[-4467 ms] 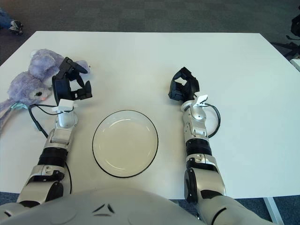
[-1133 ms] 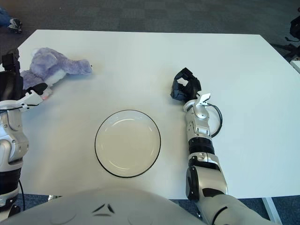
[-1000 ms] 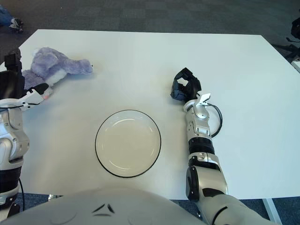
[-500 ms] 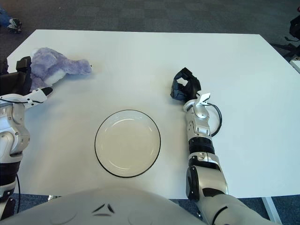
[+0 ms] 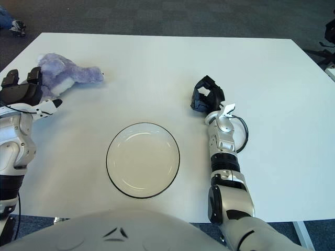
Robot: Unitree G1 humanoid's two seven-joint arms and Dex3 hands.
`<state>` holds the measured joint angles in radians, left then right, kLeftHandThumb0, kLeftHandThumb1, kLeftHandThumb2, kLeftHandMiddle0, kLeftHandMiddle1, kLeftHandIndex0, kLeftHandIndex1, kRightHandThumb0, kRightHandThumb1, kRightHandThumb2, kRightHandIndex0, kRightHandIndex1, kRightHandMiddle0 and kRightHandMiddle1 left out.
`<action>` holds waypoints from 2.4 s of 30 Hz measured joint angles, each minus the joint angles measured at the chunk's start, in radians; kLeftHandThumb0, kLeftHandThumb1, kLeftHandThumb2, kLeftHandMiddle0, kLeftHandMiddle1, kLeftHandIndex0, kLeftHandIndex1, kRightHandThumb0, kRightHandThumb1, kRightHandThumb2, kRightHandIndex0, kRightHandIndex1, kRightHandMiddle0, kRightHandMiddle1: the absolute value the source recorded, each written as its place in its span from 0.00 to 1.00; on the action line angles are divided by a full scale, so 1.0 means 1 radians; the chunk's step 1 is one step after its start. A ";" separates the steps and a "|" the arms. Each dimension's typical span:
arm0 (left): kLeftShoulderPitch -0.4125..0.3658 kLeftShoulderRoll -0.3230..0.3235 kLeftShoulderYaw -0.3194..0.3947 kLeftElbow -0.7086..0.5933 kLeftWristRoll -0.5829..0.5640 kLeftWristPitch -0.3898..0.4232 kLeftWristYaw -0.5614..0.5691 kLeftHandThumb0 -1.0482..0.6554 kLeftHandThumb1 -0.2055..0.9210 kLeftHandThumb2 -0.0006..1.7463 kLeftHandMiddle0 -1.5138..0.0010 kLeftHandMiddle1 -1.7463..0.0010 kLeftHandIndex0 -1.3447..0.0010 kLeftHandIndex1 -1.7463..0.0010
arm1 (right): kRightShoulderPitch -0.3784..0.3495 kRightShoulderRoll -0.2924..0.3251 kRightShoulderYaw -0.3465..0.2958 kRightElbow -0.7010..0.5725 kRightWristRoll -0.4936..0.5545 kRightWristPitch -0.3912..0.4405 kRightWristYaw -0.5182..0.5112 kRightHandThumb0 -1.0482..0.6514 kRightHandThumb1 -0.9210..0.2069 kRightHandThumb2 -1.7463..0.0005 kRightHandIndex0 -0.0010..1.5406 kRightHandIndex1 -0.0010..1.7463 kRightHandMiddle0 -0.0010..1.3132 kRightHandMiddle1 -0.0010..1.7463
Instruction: Put the doll into the plate.
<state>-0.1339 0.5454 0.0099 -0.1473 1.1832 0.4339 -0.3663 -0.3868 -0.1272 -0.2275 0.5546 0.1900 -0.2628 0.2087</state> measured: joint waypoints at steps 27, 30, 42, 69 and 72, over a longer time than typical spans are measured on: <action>-0.172 -0.065 -0.070 0.386 -0.126 0.137 0.368 0.03 1.00 0.30 0.98 0.87 1.00 0.97 | 0.012 0.001 0.001 -0.050 0.000 0.036 -0.019 0.33 0.55 0.24 0.78 1.00 0.47 1.00; -0.187 -0.066 -0.074 0.425 -0.145 0.137 0.409 0.03 1.00 0.28 0.99 0.78 1.00 0.94 | 0.012 0.001 0.002 -0.053 0.000 0.041 -0.019 0.33 0.55 0.24 0.78 1.00 0.47 1.00; -0.229 -0.055 -0.102 0.516 -0.195 0.138 0.484 0.05 0.95 0.24 1.00 0.36 1.00 0.88 | 0.014 0.001 0.002 -0.061 0.000 0.055 -0.019 0.33 0.54 0.24 0.78 1.00 0.47 1.00; -0.235 -0.021 -0.116 0.494 -0.319 0.118 0.523 0.40 0.49 0.61 0.97 0.00 1.00 0.44 | 0.018 -0.001 0.002 -0.092 0.003 0.091 -0.009 0.33 0.54 0.24 0.78 1.00 0.47 1.00; -0.234 -0.022 -0.115 0.485 -0.330 0.121 0.525 0.44 0.49 0.63 0.92 0.00 1.00 0.39 | 0.019 -0.001 0.002 -0.096 0.003 0.095 -0.009 0.33 0.54 0.24 0.78 1.00 0.47 1.00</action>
<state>-0.3678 0.5238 -0.1046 0.3376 0.8527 0.5552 0.1586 -0.3681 -0.1286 -0.2253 0.4585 0.1927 -0.1680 0.1996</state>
